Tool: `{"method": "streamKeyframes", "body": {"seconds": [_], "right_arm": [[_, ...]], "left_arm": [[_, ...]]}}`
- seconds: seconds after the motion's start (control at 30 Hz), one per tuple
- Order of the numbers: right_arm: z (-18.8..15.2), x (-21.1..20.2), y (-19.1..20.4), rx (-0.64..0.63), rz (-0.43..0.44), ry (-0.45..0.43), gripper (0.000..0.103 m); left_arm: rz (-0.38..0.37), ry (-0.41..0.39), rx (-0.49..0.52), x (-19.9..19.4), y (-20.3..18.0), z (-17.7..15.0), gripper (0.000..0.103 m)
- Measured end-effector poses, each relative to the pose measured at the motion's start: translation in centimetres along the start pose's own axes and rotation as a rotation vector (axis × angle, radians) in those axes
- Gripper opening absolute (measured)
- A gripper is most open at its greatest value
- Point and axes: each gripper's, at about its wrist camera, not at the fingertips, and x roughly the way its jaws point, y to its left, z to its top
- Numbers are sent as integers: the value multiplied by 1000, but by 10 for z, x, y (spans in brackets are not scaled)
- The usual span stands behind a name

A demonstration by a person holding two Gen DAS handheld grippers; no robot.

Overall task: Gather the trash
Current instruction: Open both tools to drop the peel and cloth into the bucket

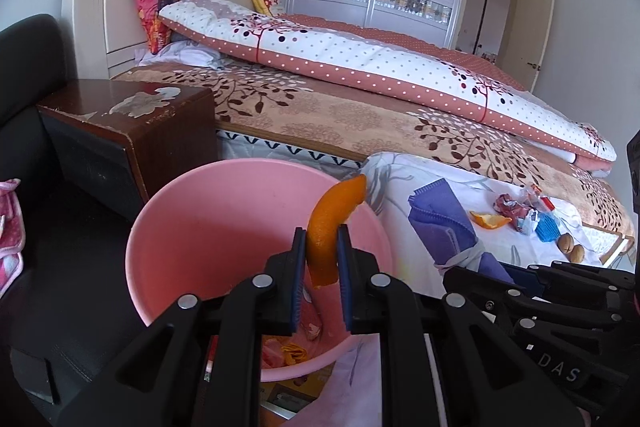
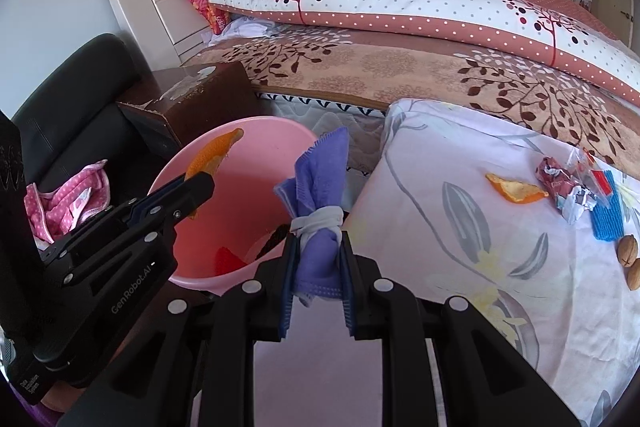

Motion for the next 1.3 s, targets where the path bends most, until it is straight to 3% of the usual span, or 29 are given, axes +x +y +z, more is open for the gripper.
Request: {"method": "streamKeyframes", "body": {"seconds": [0.57, 1.13, 1.3], "right_arm": [[13, 49, 35, -46, 55, 73, 19], [15, 57, 43, -69, 45, 71, 21], [15, 56, 41, -65, 39, 63, 21]], "left_arm": [[87, 66, -70, 20, 39, -8, 15], [115, 107, -94, 25, 44, -11, 17], [121, 100, -105, 24, 46, -10, 31]]}}
